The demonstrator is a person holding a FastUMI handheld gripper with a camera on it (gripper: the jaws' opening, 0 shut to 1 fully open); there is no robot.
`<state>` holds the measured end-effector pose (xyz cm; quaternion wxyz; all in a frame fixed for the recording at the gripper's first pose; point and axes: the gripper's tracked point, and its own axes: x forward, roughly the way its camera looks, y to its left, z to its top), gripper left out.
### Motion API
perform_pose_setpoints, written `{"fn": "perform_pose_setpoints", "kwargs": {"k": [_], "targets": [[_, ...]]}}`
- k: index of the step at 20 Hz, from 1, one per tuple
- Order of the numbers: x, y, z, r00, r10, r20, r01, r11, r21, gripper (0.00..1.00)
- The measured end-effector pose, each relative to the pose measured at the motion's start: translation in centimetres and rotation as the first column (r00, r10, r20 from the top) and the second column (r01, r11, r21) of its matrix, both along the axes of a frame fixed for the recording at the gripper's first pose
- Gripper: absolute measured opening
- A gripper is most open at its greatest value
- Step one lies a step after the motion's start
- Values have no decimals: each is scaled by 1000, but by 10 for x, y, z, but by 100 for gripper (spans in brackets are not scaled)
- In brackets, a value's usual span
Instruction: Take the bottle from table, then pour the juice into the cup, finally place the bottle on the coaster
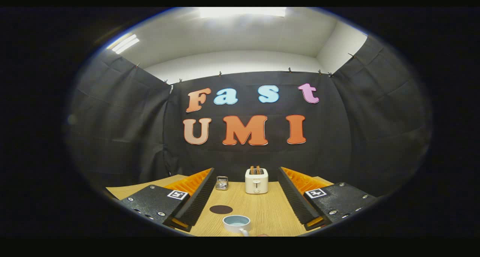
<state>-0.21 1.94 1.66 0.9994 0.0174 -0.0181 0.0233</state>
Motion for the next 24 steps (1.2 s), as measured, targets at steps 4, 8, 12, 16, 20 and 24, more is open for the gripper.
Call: {"fn": "perform_pose_setpoints", "kwargs": {"k": [4, 8, 12, 16, 20, 24], "targets": [[0, 3, 0, 1000, 0, 10, 1, 1000, -14, 97], [-2, 18, -9, 999, 33, -6, -33, 999, 4, 97], [-4, 40, -29, 996, 82, -46, -82, 997, 7, 98], [-11, 67, -41, 989, 136, -54, -138, 990, -31, 98], [-16, 92, -66, 979, 180, -99, -184, 982, -38, 98], [-21, 107, -97, 964, 204, -172, -210, 978, -15, 98]]}}
